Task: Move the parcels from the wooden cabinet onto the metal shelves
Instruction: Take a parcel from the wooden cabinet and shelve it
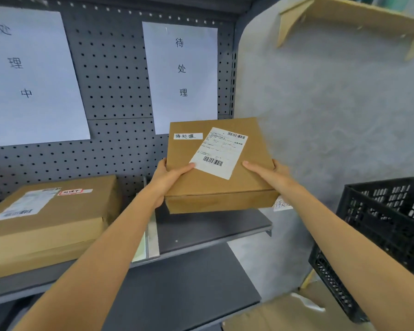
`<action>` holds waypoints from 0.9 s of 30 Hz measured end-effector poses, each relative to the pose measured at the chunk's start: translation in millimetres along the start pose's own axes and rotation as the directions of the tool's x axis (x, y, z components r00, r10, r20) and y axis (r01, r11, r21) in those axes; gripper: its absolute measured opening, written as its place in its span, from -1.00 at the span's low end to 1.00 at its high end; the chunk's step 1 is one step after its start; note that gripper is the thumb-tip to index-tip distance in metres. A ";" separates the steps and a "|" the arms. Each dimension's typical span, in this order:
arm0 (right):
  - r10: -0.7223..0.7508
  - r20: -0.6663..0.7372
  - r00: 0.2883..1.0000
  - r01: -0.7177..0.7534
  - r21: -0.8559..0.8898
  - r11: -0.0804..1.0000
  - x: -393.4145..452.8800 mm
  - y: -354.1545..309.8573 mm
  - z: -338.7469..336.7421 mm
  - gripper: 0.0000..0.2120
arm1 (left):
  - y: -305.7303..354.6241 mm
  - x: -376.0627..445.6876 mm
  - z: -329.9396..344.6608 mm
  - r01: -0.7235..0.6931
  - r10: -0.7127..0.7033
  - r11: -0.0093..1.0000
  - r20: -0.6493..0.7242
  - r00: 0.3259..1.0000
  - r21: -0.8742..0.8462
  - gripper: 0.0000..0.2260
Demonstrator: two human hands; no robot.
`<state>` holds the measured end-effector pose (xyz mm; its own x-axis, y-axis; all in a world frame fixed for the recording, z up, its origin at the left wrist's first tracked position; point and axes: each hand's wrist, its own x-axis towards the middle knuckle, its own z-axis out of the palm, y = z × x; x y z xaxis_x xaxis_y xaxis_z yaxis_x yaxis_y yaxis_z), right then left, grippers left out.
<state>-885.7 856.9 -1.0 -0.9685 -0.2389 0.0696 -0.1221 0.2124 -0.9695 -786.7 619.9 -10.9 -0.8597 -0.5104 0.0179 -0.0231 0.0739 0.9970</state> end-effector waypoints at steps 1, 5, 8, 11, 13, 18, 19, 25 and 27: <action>0.015 0.030 0.999 -0.015 -0.002 1.000 9.0 1.9 0.4 -0.33 | -1.2 4.6 1.2 0.015 -0.015 1.000 -0.022 1.000 0.010 -0.19; 0.065 0.139 0.988 -0.061 -0.035 0.998 37.3 7.8 6.8 -0.27 | -11.0 19.0 -0.1 0.089 -0.083 0.994 -0.101 0.991 0.062 -0.14; 0.107 0.200 0.974 -0.098 -0.054 0.994 47.5 13.0 12.6 -0.26 | -18.0 22.6 -2.7 0.146 -0.137 0.986 -0.113 0.984 0.080 -0.17; 0.166 0.236 0.957 -0.151 -0.079 0.985 54.2 20.0 16.5 -0.21 | -25.8 26.4 -4.9 0.197 -0.186 0.975 -0.112 0.976 0.100 -0.10; 0.192 0.249 0.949 -0.171 -0.102 0.980 59.0 22.7 18.5 -0.18 | -31.5 29.7 -5.8 0.224 -0.212 0.970 -0.115 0.970 0.098 -0.15; 0.243 0.261 0.934 -0.204 -0.168 0.964 72.9 29.3 23.3 -0.18 | -42.8 34.5 -1.4 0.273 -0.265 0.958 -0.086 0.960 0.093 -0.33; 0.253 0.268 0.930 -0.210 -0.177 0.961 75.4 31.2 24.9 -0.18 | -44.2 35.2 -1.6 0.278 -0.269 0.956 -0.092 0.959 0.093 -0.36; 0.301 0.314 0.901 -0.246 -0.204 0.948 88.3 41.3 30.9 -0.19 | -48.5 42.7 -1.5 0.326 -0.316 0.938 -0.101 0.944 0.119 -0.41; 0.323 0.325 0.889 -0.258 -0.227 0.939 90.9 45.3 31.4 -0.22 | -50.6 45.0 1.0 0.355 -0.343 0.925 -0.105 0.933 0.133 -0.44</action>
<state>-972.5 815.1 -45.9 -0.8297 -0.4520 -0.3275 0.0861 0.4760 -0.8752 -824.7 594.1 -60.6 -0.7411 -0.5916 -0.3173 -0.3944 0.0012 0.9189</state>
